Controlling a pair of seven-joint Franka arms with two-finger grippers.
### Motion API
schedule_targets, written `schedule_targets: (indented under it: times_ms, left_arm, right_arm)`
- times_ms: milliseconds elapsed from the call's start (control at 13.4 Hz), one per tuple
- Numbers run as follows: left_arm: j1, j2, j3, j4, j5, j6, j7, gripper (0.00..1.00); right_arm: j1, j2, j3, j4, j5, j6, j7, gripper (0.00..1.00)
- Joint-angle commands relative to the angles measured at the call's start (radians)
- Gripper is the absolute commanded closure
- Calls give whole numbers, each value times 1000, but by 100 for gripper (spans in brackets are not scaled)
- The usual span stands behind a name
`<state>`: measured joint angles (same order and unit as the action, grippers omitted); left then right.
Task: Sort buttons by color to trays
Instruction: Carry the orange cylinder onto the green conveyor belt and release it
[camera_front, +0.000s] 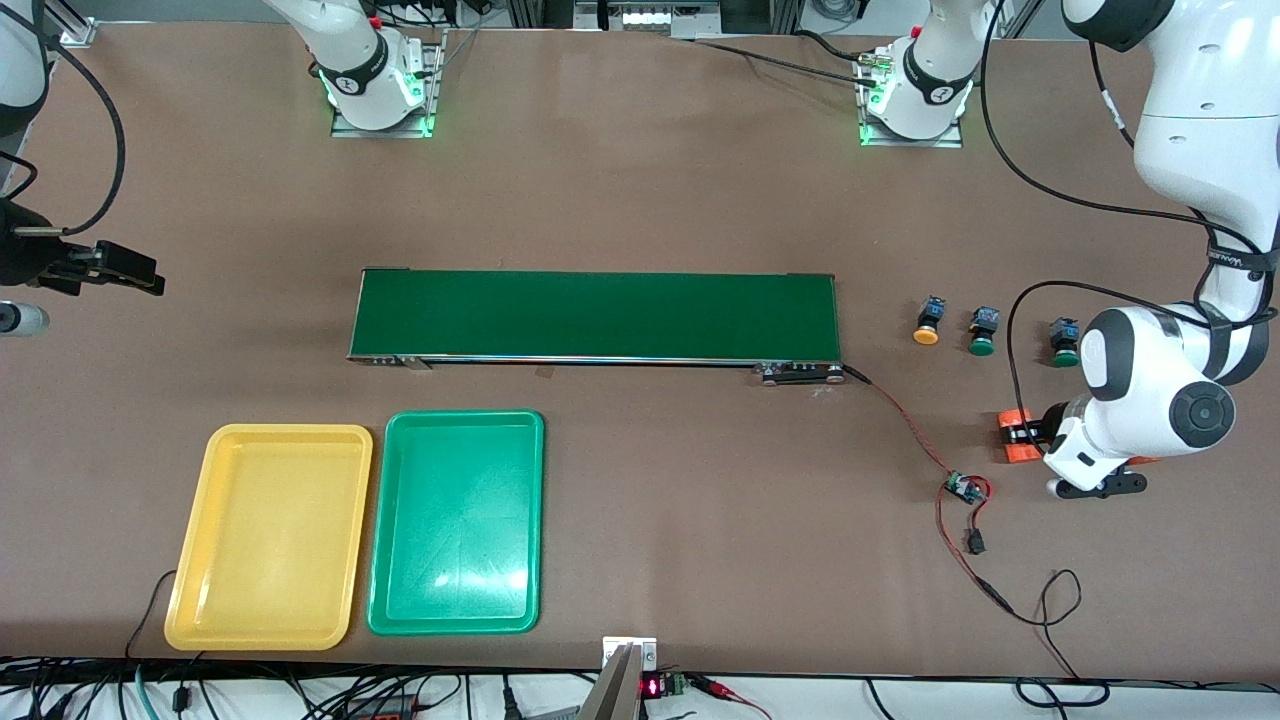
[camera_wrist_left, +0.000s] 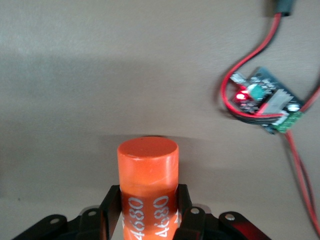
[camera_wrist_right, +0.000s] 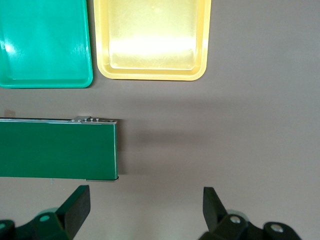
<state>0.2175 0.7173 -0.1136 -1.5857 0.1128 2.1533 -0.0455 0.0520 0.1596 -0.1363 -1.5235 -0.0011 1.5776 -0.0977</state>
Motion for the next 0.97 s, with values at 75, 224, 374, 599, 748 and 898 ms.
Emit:
schedule_targets:
  times_ms: [75, 224, 374, 599, 748, 898]
  left_arm:
    - [-78, -178, -12, -64, 18, -93, 114, 83]
    - [-147, -309, -15, -164, 18, -96, 134, 90]
    - [-246, -404, -15, -265, 18, -105, 150, 92]
    - [-403, -426, -29, -296, 16, -182, 324, 93]
    - [-452, -426, -73, -329, 10, -184, 419, 93]
    - [-463, -403, -144, -341, 11, -175, 581, 94]
  right_arm:
    - [-4, 5, -3, 16, 16, -14, -20, 0]
    - [-6, 3, -5, 11, 16, -19, -22, 0]
    - [-8, 3, -8, 9, 16, -22, -30, 0]
    - [-12, 3, -8, 9, 15, -22, -33, 0]
    - [-14, 3, -8, 9, 16, -22, -34, 0]
    - [-14, 3, -8, 9, 16, -22, -34, 0]
